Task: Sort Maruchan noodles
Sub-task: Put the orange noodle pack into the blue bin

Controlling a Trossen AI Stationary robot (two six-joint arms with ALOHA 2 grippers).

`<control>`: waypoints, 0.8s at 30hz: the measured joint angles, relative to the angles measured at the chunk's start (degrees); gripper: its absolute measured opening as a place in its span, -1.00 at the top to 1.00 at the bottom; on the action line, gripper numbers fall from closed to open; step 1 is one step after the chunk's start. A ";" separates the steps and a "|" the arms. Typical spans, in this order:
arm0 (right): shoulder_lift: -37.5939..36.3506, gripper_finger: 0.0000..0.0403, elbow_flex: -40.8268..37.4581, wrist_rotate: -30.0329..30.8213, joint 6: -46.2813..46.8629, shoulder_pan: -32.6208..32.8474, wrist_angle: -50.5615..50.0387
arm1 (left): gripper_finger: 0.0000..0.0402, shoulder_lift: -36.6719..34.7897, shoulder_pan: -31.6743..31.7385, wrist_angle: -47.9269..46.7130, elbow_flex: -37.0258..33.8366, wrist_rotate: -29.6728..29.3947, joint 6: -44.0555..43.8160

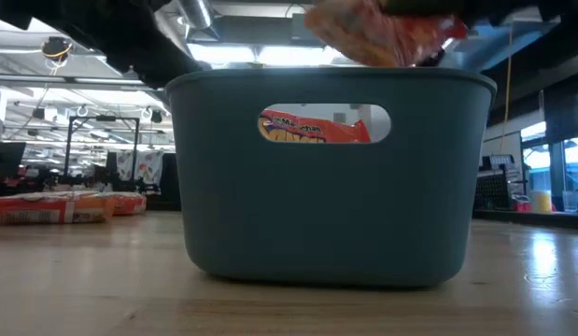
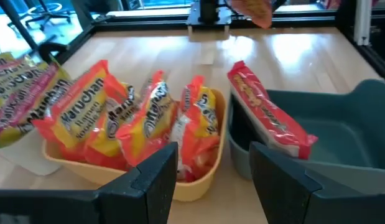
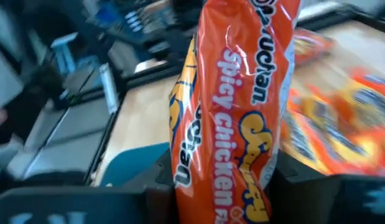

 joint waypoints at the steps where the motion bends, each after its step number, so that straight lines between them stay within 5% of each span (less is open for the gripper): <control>1: 2.16 0.44 1.89 -0.83 -1.18 0.64 0.02 | 0.04 0.17 -0.37 0.18 -0.12 -0.02 -0.17; 13: 23.19 0.44 21.82 -10.34 -12.49 6.89 -9.20 | 0.04 0.48 -1.97 0.24 -0.40 0.09 -0.14; 24: 34.78 0.44 27.04 -10.41 -14.44 7.03 -17.65 | 0.04 0.48 -1.92 0.22 -0.40 0.07 -0.07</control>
